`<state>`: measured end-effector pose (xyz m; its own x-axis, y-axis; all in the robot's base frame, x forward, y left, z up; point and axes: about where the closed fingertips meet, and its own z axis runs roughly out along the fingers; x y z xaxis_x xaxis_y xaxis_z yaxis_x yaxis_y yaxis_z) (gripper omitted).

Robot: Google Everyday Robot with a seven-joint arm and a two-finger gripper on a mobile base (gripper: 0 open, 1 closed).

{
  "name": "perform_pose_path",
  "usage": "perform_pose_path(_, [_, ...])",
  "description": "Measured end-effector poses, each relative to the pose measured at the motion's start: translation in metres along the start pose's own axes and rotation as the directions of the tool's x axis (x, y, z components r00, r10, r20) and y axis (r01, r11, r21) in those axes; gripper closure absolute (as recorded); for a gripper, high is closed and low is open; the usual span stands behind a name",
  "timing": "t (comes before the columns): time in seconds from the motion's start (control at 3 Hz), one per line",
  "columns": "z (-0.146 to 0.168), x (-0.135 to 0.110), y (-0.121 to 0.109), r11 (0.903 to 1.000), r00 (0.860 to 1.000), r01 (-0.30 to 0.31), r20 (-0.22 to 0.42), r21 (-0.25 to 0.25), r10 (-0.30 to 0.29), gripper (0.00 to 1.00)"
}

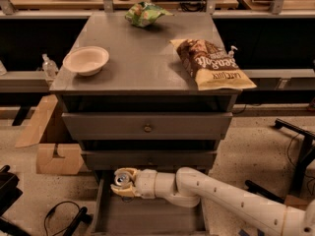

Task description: Place redbull can into bottom drawer

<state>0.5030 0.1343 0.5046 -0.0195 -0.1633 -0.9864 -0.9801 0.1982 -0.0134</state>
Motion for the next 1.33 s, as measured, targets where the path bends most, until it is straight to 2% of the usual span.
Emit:
perform_pose_path(0.33, [0.036, 0.058, -0.01, 0.9999, 0.999, -0.007, 0.031, -0.012, 0.008, 1.0])
perform_pose_path(0.67, [0.036, 0.058, -0.01, 0.9999, 0.999, -0.007, 0.031, -0.012, 0.008, 1.0])
perform_pose_path(1.0, [0.049, 0.089, -0.007, 0.9973, 0.998, -0.063, 0.013, -0.038, 0.063, 1.0])
perform_pose_path(1.33, [0.066, 0.147, -0.001, 0.9925, 0.995, -0.1, -0.007, -0.07, 0.1, 1.0])
